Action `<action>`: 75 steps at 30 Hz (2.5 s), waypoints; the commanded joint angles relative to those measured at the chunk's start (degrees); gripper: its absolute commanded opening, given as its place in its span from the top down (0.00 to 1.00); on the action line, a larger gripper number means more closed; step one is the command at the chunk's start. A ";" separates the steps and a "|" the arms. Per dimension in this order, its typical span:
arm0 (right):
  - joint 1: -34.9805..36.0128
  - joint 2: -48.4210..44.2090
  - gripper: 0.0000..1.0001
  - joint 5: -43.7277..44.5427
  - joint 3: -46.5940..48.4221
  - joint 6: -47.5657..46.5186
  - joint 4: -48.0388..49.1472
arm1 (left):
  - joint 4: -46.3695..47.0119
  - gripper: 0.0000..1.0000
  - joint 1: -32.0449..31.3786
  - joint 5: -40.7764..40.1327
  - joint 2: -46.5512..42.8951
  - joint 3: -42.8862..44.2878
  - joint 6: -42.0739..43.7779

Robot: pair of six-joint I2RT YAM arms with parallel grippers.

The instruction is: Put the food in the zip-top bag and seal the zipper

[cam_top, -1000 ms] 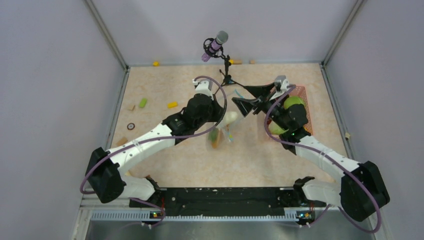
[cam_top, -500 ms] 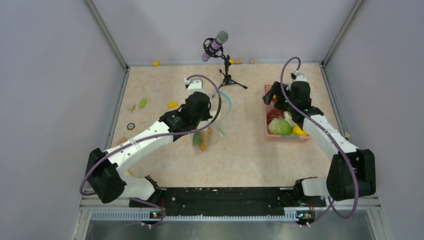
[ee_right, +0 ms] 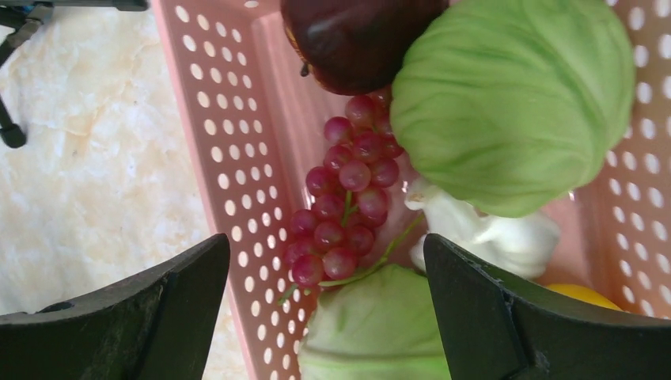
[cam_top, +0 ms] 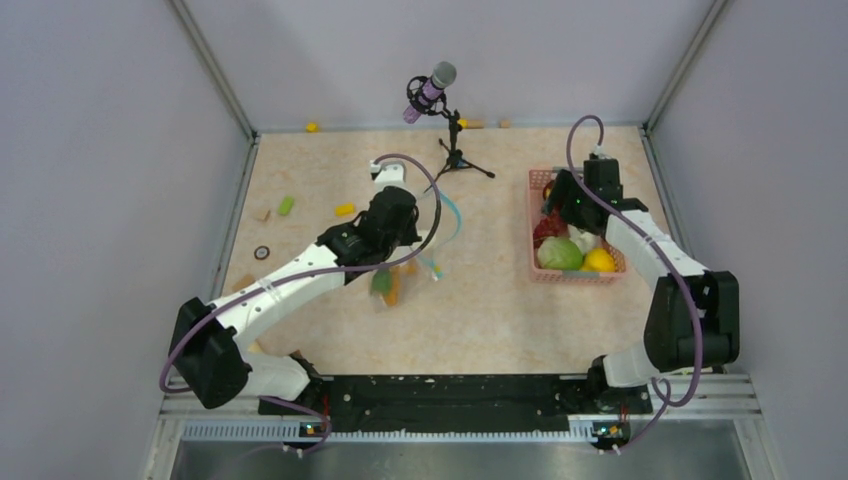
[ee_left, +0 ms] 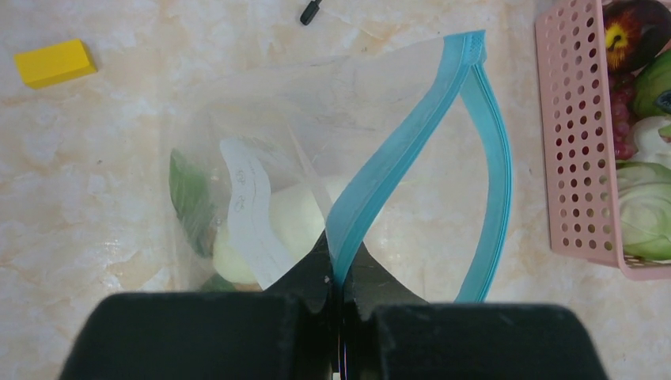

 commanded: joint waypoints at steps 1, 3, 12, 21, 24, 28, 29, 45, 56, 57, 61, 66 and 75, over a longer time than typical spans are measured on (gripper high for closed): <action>-0.28 -4.36 0.10 5.57 1.15 -2.18 -3.37 | 4.26 1.00 0.26 2.75 -3.30 -1.91 1.91; -0.33 -5.75 0.09 6.68 0.19 -2.72 -6.15 | 5.65 1.00 0.26 3.91 -3.88 -2.96 2.34; -0.28 -15.52 0.09 2.34 -7.31 -3.30 -10.58 | 6.56 0.99 0.29 6.25 -3.25 -3.13 2.93; -0.32 -11.95 0.13 -2.05 -10.56 -3.39 -5.74 | 6.65 1.00 0.24 7.92 -2.77 -3.05 2.83; -0.33 -8.93 0.24 -3.78 -10.16 -3.30 -3.36 | 6.65 1.00 0.26 8.21 -2.73 -3.17 2.93; -0.29 -7.66 0.62 -3.86 -9.13 -3.05 -2.77 | 6.68 1.00 0.24 8.15 -3.01 -3.35 2.80; -0.32 -8.43 0.72 -3.56 -9.19 -3.03 -2.52 | 6.88 1.00 0.27 8.30 -3.06 -3.45 2.84; -0.29 -35.81 1.00 4.14 -12.88 -6.02 0.62 | 8.22 1.00 0.26 9.75 -2.24 -3.22 2.11; -0.19 -43.16 1.00 -43.14 -22.37 2.44 35.64 | 9.30 1.00 0.28 13.59 -2.02 -3.43 2.31; 0.04 -42.42 1.00 -45.96 -23.02 4.43 39.75 | 9.42 1.00 0.29 13.81 -2.03 -3.47 2.31; 4.44 -38.36 1.00 -50.45 -23.94 6.90 47.87 | 10.67 1.00 0.22 15.39 -2.04 -3.82 2.74; 14.67 -31.96 1.00 -48.13 -20.77 1.12 47.30 | 11.29 1.00 0.20 17.42 -1.91 -3.76 3.68; 19.87 -21.38 1.00 -40.17 -17.37 -0.22 47.33 | 12.50 1.00 0.20 22.98 -3.29 -4.49 5.96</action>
